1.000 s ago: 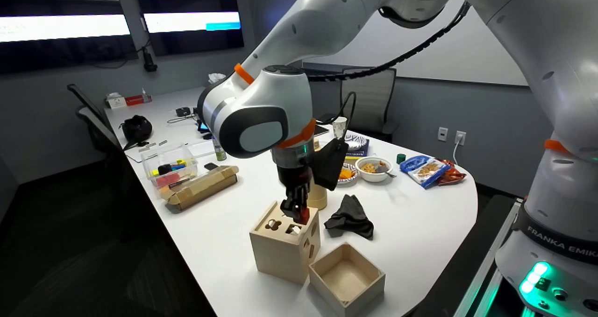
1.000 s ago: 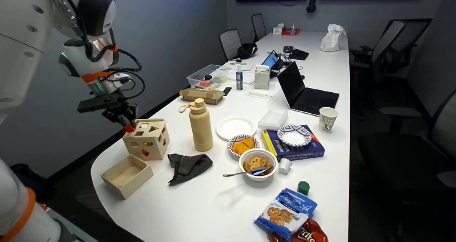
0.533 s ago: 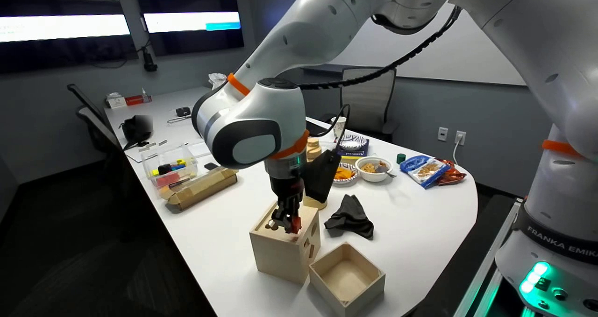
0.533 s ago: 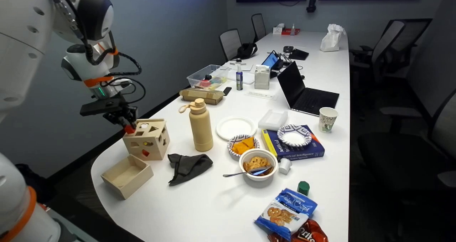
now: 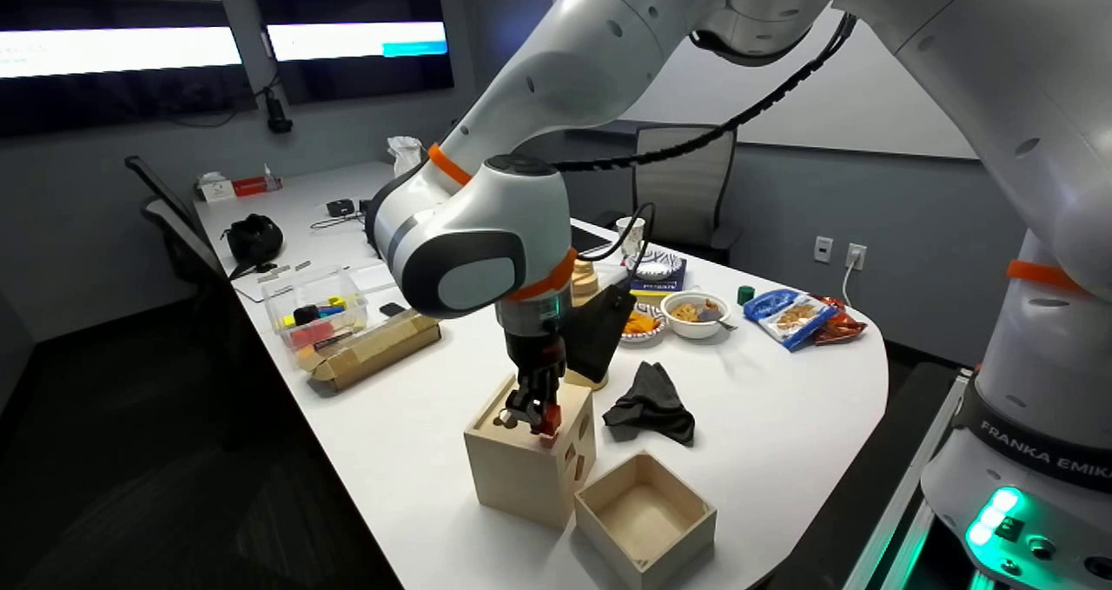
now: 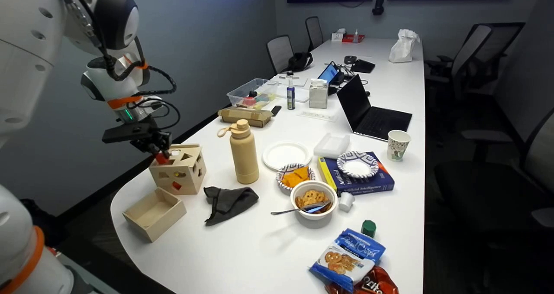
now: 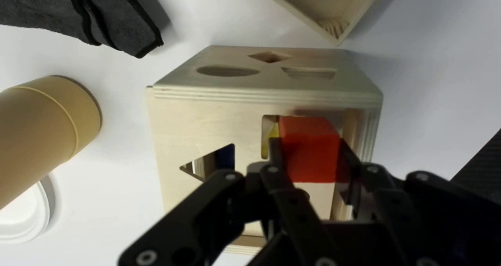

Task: Remove the orange block from the wooden box and put it in the shape sorter through the square opening

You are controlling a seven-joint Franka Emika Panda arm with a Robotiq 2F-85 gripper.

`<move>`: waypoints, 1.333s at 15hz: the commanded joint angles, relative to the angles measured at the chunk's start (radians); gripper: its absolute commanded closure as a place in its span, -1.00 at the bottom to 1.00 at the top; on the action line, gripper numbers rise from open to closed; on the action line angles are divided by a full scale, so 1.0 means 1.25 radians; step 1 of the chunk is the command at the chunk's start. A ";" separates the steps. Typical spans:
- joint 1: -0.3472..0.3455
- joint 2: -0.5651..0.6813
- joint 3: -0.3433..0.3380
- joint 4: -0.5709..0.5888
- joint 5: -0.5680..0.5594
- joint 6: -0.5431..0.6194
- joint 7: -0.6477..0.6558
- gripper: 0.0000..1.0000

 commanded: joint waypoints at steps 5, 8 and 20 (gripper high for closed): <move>0.020 0.013 -0.033 0.036 0.023 -0.012 0.010 0.83; 0.018 0.023 -0.036 0.045 0.024 -0.010 0.009 0.83; 0.022 0.060 -0.042 0.069 0.022 -0.004 0.009 0.83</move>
